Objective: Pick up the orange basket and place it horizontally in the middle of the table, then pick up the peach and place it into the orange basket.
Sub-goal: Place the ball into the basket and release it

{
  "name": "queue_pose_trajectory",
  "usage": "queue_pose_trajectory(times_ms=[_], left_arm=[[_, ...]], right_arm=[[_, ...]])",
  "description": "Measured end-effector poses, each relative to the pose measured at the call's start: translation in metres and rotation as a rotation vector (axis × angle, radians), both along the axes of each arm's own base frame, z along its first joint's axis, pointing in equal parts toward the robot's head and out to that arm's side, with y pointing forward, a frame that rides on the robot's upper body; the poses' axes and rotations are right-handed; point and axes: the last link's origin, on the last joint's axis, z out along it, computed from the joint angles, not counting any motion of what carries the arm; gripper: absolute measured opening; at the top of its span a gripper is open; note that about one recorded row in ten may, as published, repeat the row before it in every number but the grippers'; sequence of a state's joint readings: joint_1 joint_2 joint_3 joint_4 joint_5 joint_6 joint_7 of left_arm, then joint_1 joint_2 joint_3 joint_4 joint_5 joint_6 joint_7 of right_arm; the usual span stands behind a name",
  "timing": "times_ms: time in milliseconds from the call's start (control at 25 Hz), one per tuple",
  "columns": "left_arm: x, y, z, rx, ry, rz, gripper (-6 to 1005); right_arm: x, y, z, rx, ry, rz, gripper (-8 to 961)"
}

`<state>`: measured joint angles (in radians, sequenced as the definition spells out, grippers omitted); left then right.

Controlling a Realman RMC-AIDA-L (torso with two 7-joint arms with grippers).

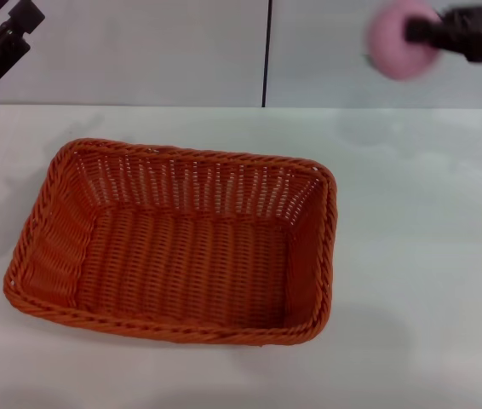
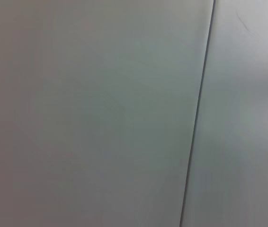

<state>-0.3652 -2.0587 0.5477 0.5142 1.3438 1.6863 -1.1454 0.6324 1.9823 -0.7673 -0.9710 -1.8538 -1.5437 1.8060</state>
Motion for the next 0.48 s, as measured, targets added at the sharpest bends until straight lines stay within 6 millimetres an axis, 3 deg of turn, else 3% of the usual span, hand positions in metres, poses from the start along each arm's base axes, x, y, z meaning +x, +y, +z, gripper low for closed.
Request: queue_pose_trajectory(times_ms=[40,120,200,240,320,360,440,480], left_arm=[[0.000,0.000,0.000,0.000,0.000,0.000,696],[0.000,0.000,-0.001,-0.001,-0.001,-0.001,696],[0.000,0.000,-0.001,-0.001,-0.001,-0.001,696],[0.002,0.002,-0.003,-0.010,0.001,-0.008,696],[0.003,0.002,-0.004,-0.014,0.003,-0.010,696],[0.003,0.002,-0.004,-0.014,0.003,-0.010,696],[0.003,0.002,-0.005,-0.021,0.002,-0.007,696],[0.003,0.002,-0.005,-0.021,0.002,-0.007,696]], right_arm=[[0.000,0.000,0.000,0.000,0.000,0.000,188],[-0.021,-0.002,-0.011,-0.058,0.022,0.105,171],[-0.047,-0.005,-0.036,-0.158,0.018,0.221,153],[-0.047,-0.005,-0.036,-0.158,0.018,0.221,146],[-0.068,-0.012,-0.064,-0.254,-0.016,0.321,132],[-0.068,-0.012,-0.064,-0.254,-0.016,0.321,124],[-0.079,-0.023,-0.092,-0.346,-0.087,0.407,110],[-0.079,-0.023,-0.092,-0.346,-0.087,0.407,122]])
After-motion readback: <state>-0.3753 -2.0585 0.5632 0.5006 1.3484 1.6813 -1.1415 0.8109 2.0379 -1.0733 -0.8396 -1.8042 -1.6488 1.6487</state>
